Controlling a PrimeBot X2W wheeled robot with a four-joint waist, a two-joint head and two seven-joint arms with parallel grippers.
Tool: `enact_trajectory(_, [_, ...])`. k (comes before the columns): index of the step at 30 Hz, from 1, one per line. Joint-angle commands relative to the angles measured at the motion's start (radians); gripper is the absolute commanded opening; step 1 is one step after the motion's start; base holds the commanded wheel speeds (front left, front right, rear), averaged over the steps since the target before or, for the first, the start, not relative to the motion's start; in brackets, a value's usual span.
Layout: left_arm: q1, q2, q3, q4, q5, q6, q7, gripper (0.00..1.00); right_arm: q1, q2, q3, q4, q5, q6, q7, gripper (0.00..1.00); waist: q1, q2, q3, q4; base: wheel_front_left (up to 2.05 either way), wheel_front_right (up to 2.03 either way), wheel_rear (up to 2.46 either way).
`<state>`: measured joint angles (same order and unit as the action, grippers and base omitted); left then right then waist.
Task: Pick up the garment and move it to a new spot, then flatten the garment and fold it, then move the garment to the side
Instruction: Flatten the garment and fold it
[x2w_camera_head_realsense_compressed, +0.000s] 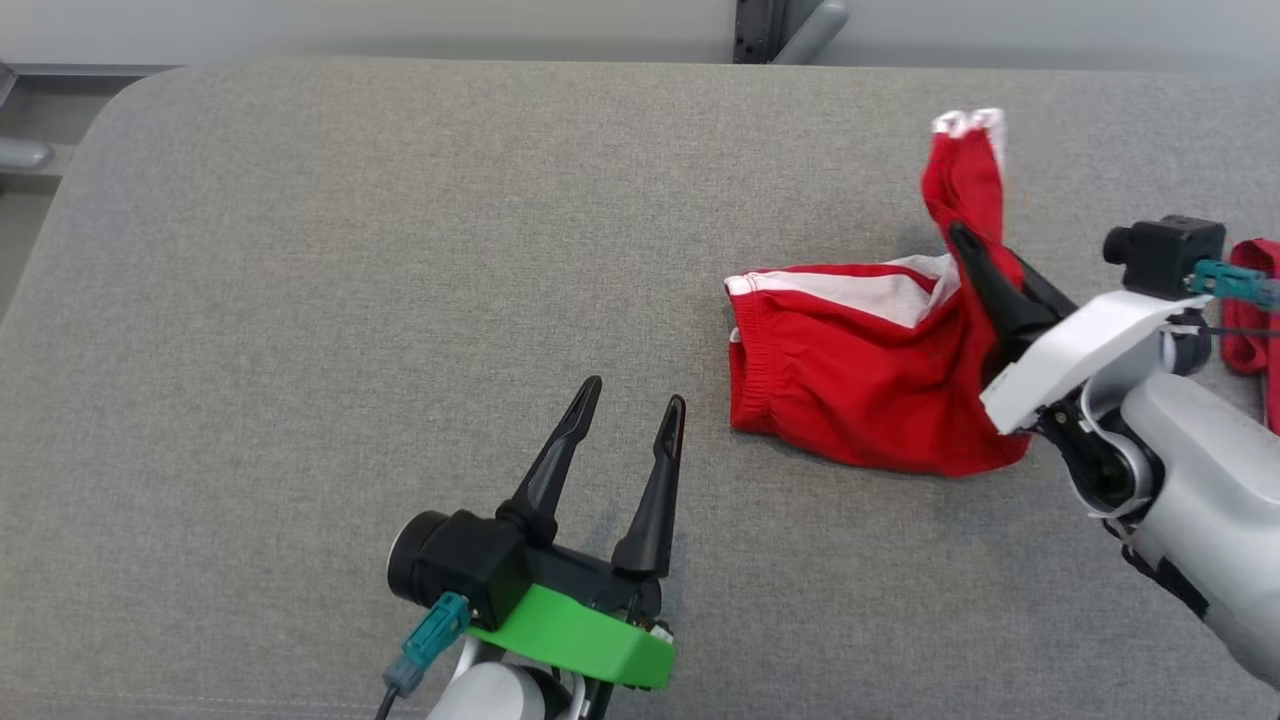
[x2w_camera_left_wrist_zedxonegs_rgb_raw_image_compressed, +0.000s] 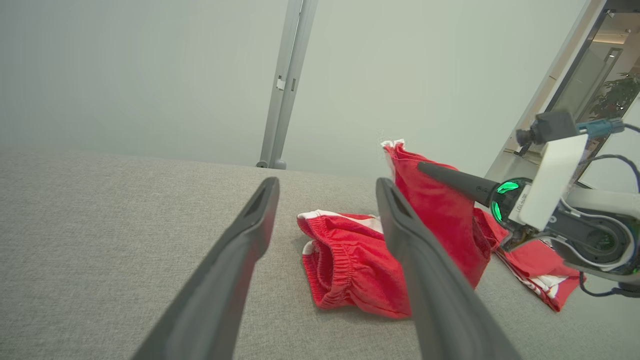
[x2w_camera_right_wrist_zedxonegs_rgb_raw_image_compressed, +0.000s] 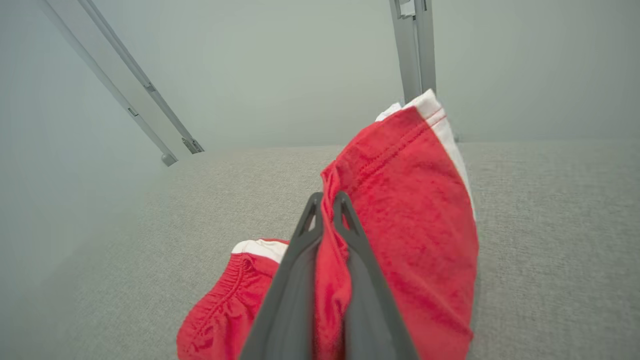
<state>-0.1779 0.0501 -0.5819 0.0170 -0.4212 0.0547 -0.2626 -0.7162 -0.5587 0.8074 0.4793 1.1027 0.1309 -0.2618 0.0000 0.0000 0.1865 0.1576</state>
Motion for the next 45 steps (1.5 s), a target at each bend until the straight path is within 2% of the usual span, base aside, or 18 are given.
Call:
enact_trajectory(1, [0.011, 0.001, 0.002, 0.0, 0.0, 0.004, -0.002, 1.0, -0.016, 0.019, 0.013, -0.005, -0.009, -0.001, -0.004, 0.0, 0.0, 0.0, -0.001, 0.001, 0.0, 0.0, 0.0])
enact_trajectory(8, [0.006, 0.001, -0.005, -0.006, -0.009, 0.005, -0.002, 1.0, -0.068, 0.115, 0.101, 0.019, -0.046, -0.001, 0.008, 0.0, 0.0, 0.0, 0.005, 0.013, 0.0, 0.0, 0.0])
enact_trajectory(17, [0.01, 0.001, 0.0, -0.009, -0.015, 0.007, -0.002, 1.0, -0.083, 0.203, 0.182, 0.093, -0.07, -0.001, 0.026, 0.0, 0.0, 0.0, 0.019, 0.021, 0.0, 0.0, 0.0])
enact_trajectory(18, [0.009, 0.001, 0.0, -0.009, -0.015, 0.007, -0.002, 1.0, -0.08, 0.213, 0.188, 0.099, -0.066, -0.001, 0.027, 0.08, 0.0, 0.0, 0.02, 0.02, 0.0, 0.0, 0.0])
enact_trajectory(19, [0.008, 0.001, 0.002, -0.009, -0.015, 0.008, -0.002, 1.0, -0.078, 0.219, 0.195, 0.105, -0.066, -0.001, 0.026, 0.22, 0.0, 0.0, 0.021, 0.019, 0.0, 0.0, 0.0])
enact_trajectory(20, [0.006, 0.001, 0.002, -0.008, -0.015, 0.009, -0.002, 1.0, -0.074, 0.226, 0.198, 0.108, -0.063, -0.001, 0.023, 0.44, 0.0, 0.0, 0.021, 0.017, 0.0, 0.0, 0.0])
enact_trajectory(21, [0.005, 0.001, 0.003, -0.008, -0.015, 0.01, -0.002, 1.0, -0.069, 0.236, 0.202, 0.111, -0.057, -0.001, 0.021, 0.79, 0.0, 0.0, 0.022, 0.015, 0.0, 0.0, 0.0])
enact_trajectory(22, [0.004, 0.001, 0.003, -0.007, -0.016, 0.01, -0.002, 1.0, -0.063, 0.246, 0.208, 0.111, -0.054, -0.001, 0.018, 1.0, 0.0, 0.0, 0.022, 0.012, 0.0, 0.0, 0.0])
enact_trajectory(31, [0.011, 0.001, 0.003, 0.009, -0.024, 0.018, -0.002, 1.0, 0.02, 0.288, 0.248, 0.068, -0.046, 0.0, 0.0, 1.0, 0.0, 0.0, 0.007, -0.013, 0.0, 0.0, 0.0])
enact_trajectory(36, [0.026, 0.001, 0.011, 0.016, -0.027, 0.023, -0.002, 1.0, 0.094, 0.265, 0.235, 0.002, -0.042, -0.001, -0.005, 1.0, 0.0, 0.0, -0.009, -0.028, 0.0, 0.0, 0.0])
enact_trajectory(40, [0.041, 0.001, 0.026, 0.026, -0.028, 0.026, -0.002, 1.0, 0.187, 0.241, 0.151, -0.088, -0.132, -0.001, -0.003, 1.0, 0.0, 0.0, -0.035, -0.052, 0.0, 0.0, 0.0])
enact_trajectory(45, [0.075, 0.001, 0.066, 0.038, -0.027, 0.031, -0.002, 1.0, 0.335, 0.237, -0.035, -0.172, -0.287, 0.0, -0.003, 1.0, 0.0, 0.0, -0.083, -0.095, 0.0, 0.0, 0.0])
